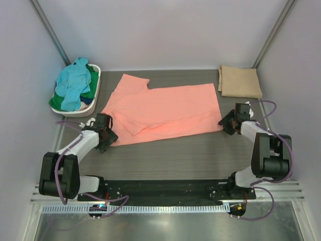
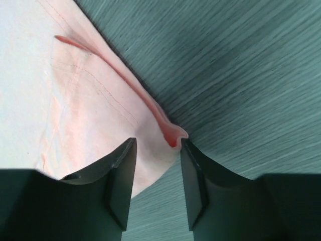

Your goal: Fold and stack the t-shirts

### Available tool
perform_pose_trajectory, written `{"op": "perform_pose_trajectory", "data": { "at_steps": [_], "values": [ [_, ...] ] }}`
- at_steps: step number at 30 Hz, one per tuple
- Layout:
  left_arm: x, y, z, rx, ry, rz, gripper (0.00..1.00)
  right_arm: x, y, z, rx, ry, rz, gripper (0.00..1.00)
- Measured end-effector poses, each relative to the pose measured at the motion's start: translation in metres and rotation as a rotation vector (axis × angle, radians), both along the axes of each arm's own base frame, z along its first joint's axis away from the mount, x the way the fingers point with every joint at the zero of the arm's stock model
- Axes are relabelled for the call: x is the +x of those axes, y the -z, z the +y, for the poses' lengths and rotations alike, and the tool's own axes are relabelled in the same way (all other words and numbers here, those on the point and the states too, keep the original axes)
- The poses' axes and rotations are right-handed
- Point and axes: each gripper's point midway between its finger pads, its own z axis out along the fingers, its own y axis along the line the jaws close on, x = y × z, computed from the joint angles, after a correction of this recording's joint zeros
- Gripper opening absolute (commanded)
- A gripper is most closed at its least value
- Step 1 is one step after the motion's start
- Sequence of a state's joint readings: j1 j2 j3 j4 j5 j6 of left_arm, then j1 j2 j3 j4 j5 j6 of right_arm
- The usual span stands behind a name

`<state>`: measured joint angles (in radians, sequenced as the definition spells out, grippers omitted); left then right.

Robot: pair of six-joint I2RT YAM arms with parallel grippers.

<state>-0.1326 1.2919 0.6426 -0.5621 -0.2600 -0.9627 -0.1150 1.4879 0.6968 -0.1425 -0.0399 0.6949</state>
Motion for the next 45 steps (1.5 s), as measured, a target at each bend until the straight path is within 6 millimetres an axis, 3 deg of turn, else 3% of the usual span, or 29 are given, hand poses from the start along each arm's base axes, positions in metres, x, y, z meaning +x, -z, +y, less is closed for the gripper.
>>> {"op": "perform_pose_trajectory", "data": {
  "at_steps": [4, 6, 10, 11, 14, 17, 19, 22, 23, 24, 25, 27, 31, 34, 36, 40, 42, 43, 44, 45],
  "values": [
    [0.006, 0.003, 0.008, 0.021, -0.031, -0.007, 0.65, 0.006, 0.005, 0.0, 0.007, -0.004, -0.01, 0.15],
    [0.008, 0.004, 0.011, 0.037, -0.039, -0.011, 0.57, 0.008, 0.007, 0.002, 0.017, -0.009, -0.013, 0.05],
    [0.012, 0.004, 0.018, 0.074, -0.054, -0.008, 0.18, 0.013, 0.008, 0.005, 0.035, -0.012, -0.026, 0.01],
    [0.015, 0.004, 0.019, 0.081, -0.049, -0.006, 0.01, 0.015, 0.007, 0.005, 0.042, -0.013, -0.027, 0.01],
    [0.036, -0.006, 0.018, 0.088, -0.031, -0.019, 0.0, 0.024, 0.005, 0.008, 0.061, -0.023, -0.014, 0.01],
    [0.074, -0.04, 0.011, 0.067, -0.019, -0.107, 0.0, 0.043, -0.012, 0.01, 0.08, -0.039, -0.01, 0.01],
    [0.098, -0.083, 0.009, 0.053, -0.023, -0.243, 0.0, 0.06, -0.046, 0.006, 0.056, -0.036, -0.094, 0.01],
    [0.096, -0.142, 0.013, 0.039, -0.046, -0.421, 0.0, 0.057, -0.102, -0.001, 0.014, -0.02, -0.222, 0.01],
    [0.091, -0.157, 0.015, 0.033, -0.055, -0.465, 0.0, 0.052, -0.122, -0.005, 0.003, -0.013, -0.269, 0.01],
    [0.086, -0.167, 0.017, 0.027, -0.064, -0.5, 0.0, 0.049, -0.131, -0.007, -0.003, -0.008, -0.29, 0.01],
    [0.08, -0.168, 0.018, 0.022, -0.068, -0.511, 0.0, 0.043, -0.138, -0.01, -0.011, 0.0, -0.321, 0.01],
    [0.066, -0.152, 0.018, 0.009, -0.069, -0.489, 0.0, 0.024, -0.124, -0.012, -0.011, 0.012, -0.301, 0.01],
    [0.018, -0.07, 0.014, -0.017, -0.063, -0.275, 0.02, -0.043, -0.042, -0.004, 0.022, 0.034, -0.076, 0.01],
    [-0.022, -0.036, 0.012, -0.032, -0.066, -0.147, 0.07, -0.09, -0.005, -0.002, 0.039, 0.069, 0.07, 0.01],
    [-0.036, -0.035, 0.012, -0.04, -0.071, -0.137, 0.1, -0.104, -0.002, -0.005, 0.036, 0.091, 0.083, 0.01],
    [-0.04, -0.055, 0.009, -0.073, -0.084, -0.23, 0.16, -0.111, -0.017, -0.013, 0.027, 0.14, 0.015, 0.01],
    [-0.041, -0.06, 0.008, -0.086, -0.091, -0.255, 0.27, -0.113, -0.025, -0.015, 0.025, 0.158, -0.014, 0.01],
    [-0.042, -0.061, 0.007, -0.094, -0.096, -0.259, 0.28, -0.114, -0.029, -0.015, 0.024, 0.164, -0.027, 0.05],
    [-0.044, -0.061, 0.006, -0.101, -0.1, -0.258, 0.31, -0.115, -0.032, -0.015, 0.024, 0.169, -0.041, 0.21],
    [-0.045, -0.061, 0.005, -0.106, -0.103, -0.257, 0.39, -0.117, -0.035, -0.015, 0.027, 0.174, -0.052, 0.31]
  ]
}}
